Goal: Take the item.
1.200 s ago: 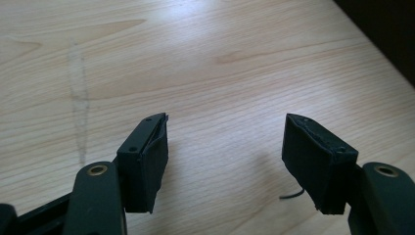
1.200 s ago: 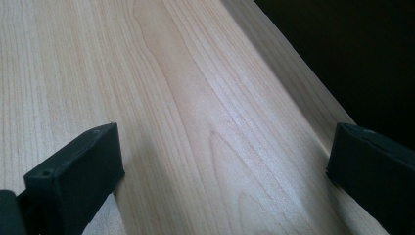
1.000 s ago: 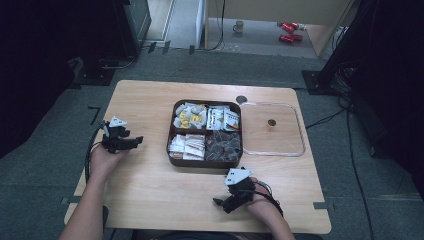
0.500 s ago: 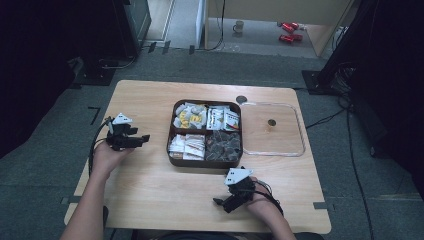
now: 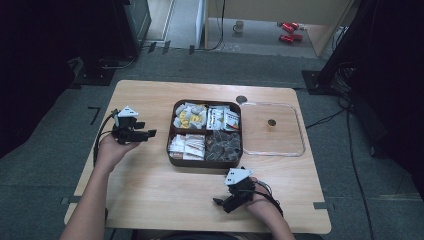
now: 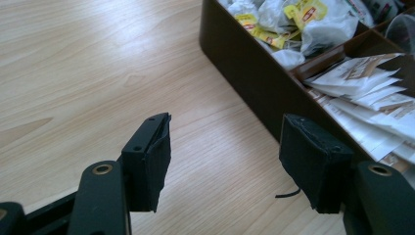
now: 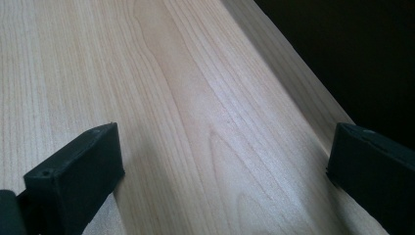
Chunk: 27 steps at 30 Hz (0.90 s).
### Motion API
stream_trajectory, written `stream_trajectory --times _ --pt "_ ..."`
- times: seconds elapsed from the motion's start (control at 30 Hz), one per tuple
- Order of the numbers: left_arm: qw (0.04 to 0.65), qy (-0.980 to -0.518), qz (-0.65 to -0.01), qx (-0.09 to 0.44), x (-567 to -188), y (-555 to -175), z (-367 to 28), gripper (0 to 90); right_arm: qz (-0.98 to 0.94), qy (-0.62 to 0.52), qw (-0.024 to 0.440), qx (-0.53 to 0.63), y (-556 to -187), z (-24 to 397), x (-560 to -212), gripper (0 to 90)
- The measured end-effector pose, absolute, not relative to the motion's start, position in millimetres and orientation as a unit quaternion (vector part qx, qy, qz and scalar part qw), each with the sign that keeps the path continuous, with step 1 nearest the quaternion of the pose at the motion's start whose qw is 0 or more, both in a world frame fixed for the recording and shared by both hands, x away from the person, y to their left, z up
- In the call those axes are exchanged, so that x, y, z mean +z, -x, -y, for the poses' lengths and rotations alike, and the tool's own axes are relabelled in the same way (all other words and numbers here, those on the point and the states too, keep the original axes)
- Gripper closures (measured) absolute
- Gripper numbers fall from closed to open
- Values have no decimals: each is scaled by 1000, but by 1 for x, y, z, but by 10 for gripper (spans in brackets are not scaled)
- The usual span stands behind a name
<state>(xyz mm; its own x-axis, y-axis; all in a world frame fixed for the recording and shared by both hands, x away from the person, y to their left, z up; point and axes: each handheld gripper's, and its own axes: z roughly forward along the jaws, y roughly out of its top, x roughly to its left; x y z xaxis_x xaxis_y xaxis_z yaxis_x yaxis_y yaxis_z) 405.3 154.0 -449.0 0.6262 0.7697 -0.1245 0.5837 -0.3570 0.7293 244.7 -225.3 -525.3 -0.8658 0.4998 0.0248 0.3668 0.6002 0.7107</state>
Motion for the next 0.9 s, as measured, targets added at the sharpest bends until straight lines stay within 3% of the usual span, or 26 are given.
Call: stream_trajectory --times 0.9 --pt "408 -835 -357 97 -435 -403 -108 388 -890 -244 89 375 -245 225 -525 0"
